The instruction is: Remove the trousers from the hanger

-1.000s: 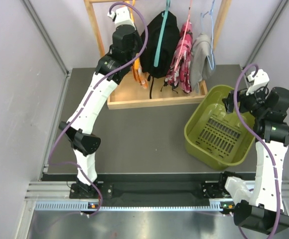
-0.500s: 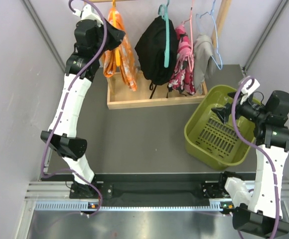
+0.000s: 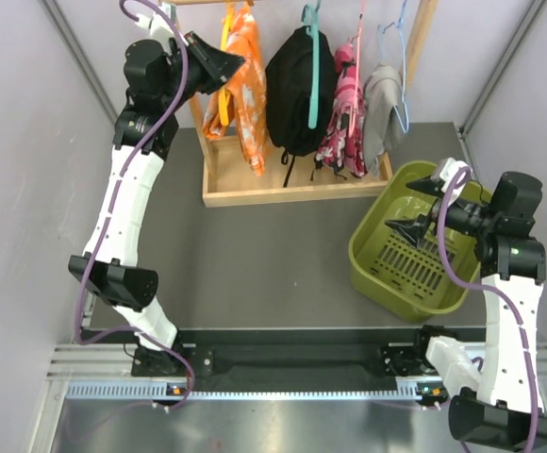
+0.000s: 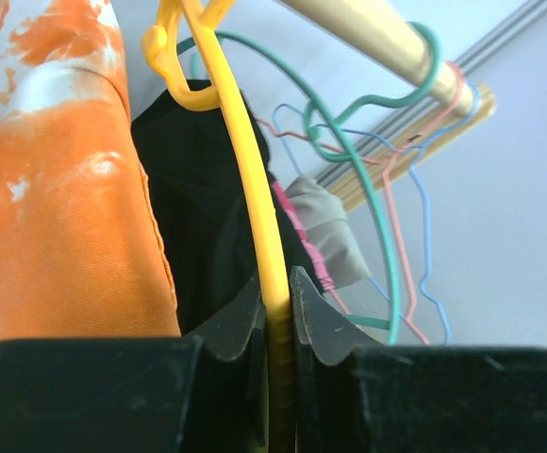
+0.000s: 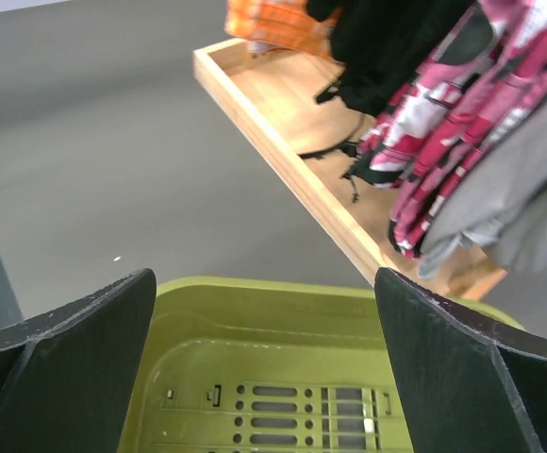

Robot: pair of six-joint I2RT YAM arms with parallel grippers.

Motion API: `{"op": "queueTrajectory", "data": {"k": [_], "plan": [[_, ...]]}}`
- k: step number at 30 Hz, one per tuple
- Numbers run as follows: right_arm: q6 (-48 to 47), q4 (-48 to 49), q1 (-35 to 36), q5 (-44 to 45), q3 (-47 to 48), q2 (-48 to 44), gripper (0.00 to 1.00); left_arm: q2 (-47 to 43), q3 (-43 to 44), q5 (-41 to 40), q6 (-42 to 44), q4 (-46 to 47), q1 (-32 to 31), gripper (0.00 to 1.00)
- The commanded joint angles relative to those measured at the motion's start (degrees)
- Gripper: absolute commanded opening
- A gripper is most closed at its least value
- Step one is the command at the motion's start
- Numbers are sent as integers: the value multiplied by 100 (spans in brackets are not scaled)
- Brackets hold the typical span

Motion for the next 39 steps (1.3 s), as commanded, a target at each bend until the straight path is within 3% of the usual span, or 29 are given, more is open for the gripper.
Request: {"op": "queueTrajectory", "data": {"k": [1,12,17,21,28,32,34,39], "plan": [[-354,-41,228,-368,11,-2,100,-698,169,406,14,2164,64,0],[-908,-6,1860,-246,116,332,100,-1805,-1175,714,75,2375,64,0],[-1347,-50,2932,421,406,797,100,-2533,-1966,785,110,2323,64,0],[-1261,432,3900,1517,704,1149,100,-3044,-2485,776,110,2191,64,0],[-58,2786,5746,3611,785,1781,100,-4229,-3679,566,-170,2094,64,0],[699,4970,6878,5016,548,2212,100,-4723,-4155,468,-592,2138,64,0],[796,5651,7223,5869,337,2510,100,-4960,-4278,355,-654,2050,64,0],[1244,6883,7839,6740,432,3117,100,-5347,-4533,248,-812,1997,64,0]]}}
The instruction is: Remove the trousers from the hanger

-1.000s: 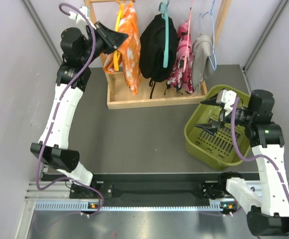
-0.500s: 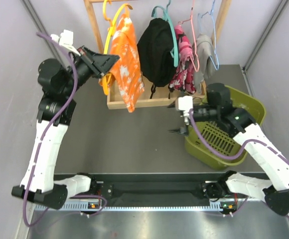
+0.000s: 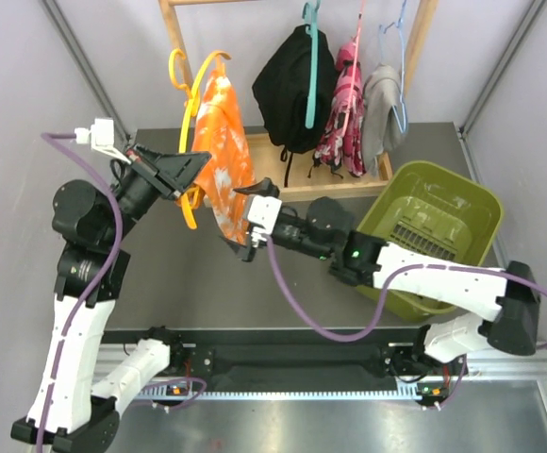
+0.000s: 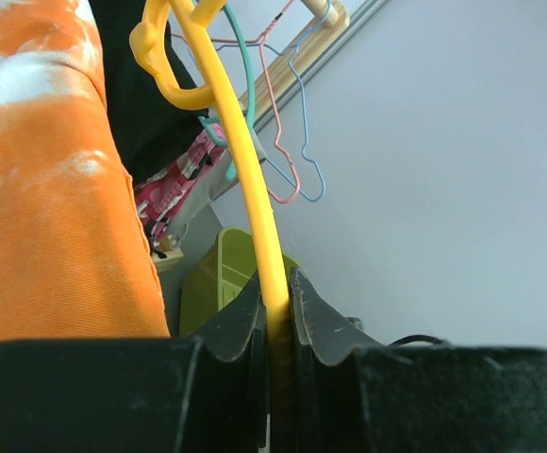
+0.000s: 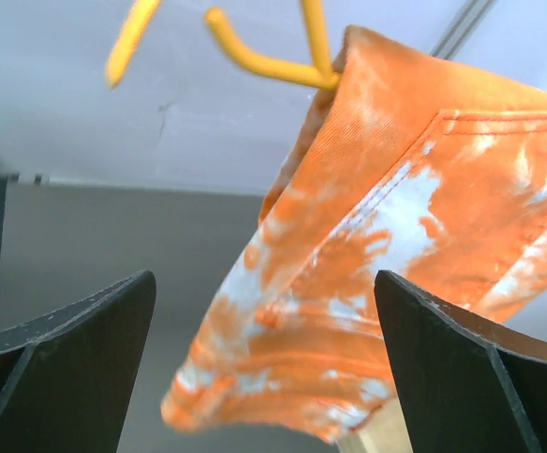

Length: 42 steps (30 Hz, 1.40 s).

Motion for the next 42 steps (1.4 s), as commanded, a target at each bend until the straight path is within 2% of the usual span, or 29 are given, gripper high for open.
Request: {"op": "queueTrajectory", "data": {"k": [1,5,8,13,18,21,22,23,25,26,27,28,31,42], "plan": [[665,1652,281,1240,157,431,100,-517,68,-198,-82,1348,16,0],[833,1784,343,1794,604,810,100,-720,-38,-215,-91,1269,16,0],[623,2020,343,2355,807,1144,100,-843,-91,-171,-100,1076,16,0],[341,2338,290,2542,1097,1505,100,-983,-65,-57,-74,883,16,0],[376,2251,88,2393,1449,1628,89,-1159,-161,-57,-39,636,16,0],[341,1909,-35,1902,1739,1655,67,-1230,-284,-39,-65,592,7,0],[332,1637,-104,1596,1931,1655,52,-1239,-319,-31,-65,540,7,0],[324,1635,-140,1410,2037,1655,42,-1239,-337,-13,-65,539,7,0],[253,890,-245,910,2301,1672,19,-1256,-372,13,-56,478,7,0],[253,548,-368,394,2624,1681,5,-1265,-407,22,-47,452,7,0],[114,188,-456,84,2801,1664,0,-1274,-425,22,-39,408,7,0],[60,-442,-622,-241,2960,1646,0,-1291,-442,5,22,294,16,0],[121,-1034,-974,-1086,3312,1497,0,-1379,-539,-109,224,-56,7,0],[700,-1748,-1775,-1668,4569,935,0,-1713,-1971,-646,559,-436,-1,0]]}}
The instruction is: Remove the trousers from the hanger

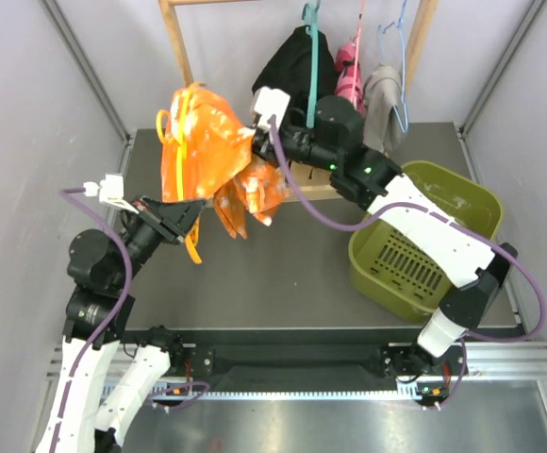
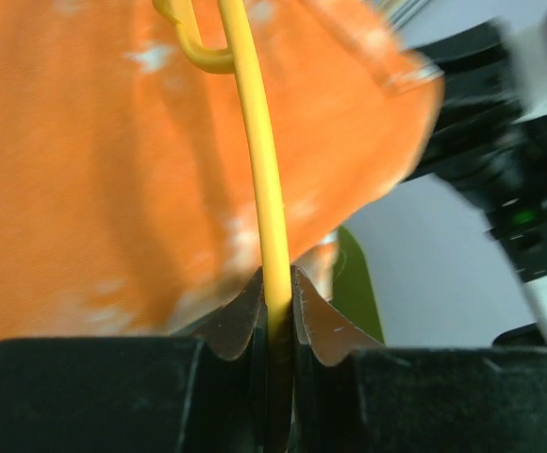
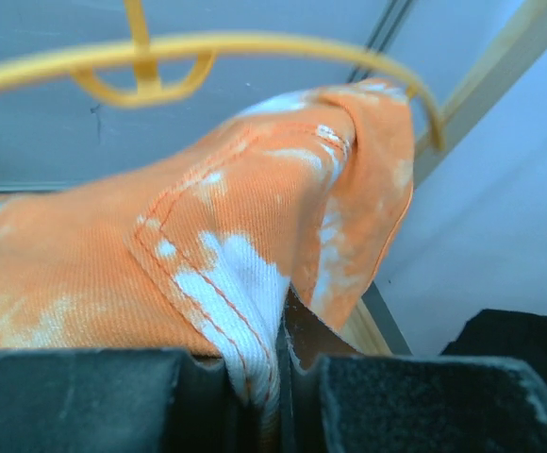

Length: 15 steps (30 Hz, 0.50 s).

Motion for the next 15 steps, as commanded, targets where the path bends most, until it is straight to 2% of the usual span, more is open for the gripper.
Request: {"op": "queueTrajectory", "data": {"k": [1,10,15], "plan": [[389,662,-225,-311,954,-742,0,-85,-382,-160,305,-3,7,0],[943,398,-393,-574,2693,-479,0,-340,-1402,-450,420,-188,7,0],[952,310,-454,-662,3274,-400,0,-480,-1737,-705,543,-442,16,0]]}}
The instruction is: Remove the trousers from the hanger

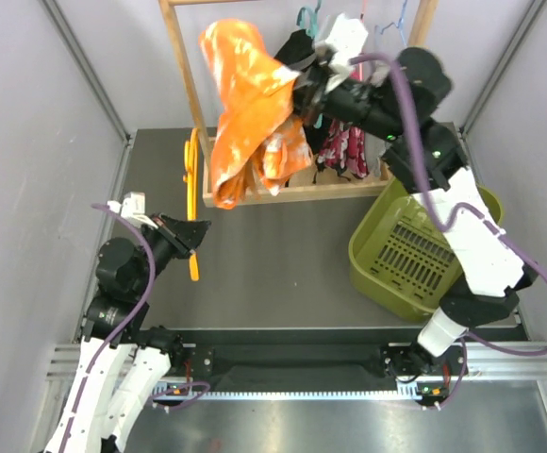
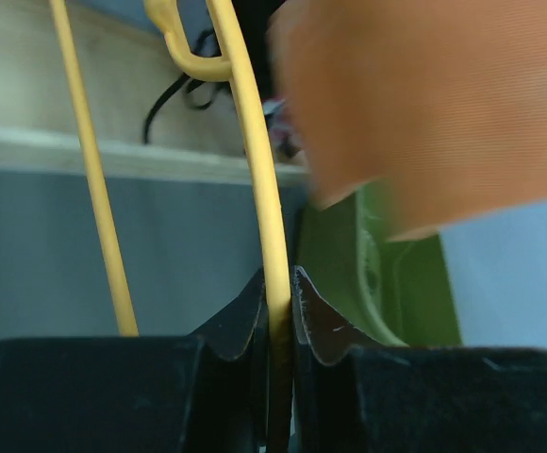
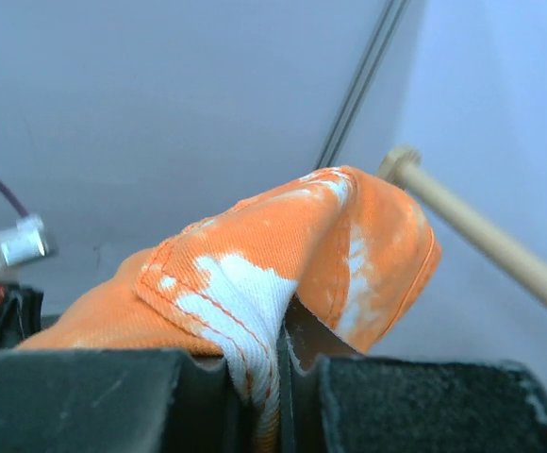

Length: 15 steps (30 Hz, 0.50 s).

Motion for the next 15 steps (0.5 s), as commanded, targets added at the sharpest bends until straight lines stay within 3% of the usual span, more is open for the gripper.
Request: {"op": "queueTrajectory", "data": {"k": [1,15], "plan": [[248,1392,-179,-282,1019,-371,0,7,-312,-550,169,-598,45,0],[196,988,-390,-1336,-77,-1214,0,-72,-382,-323,309,-256,44,0]]}}
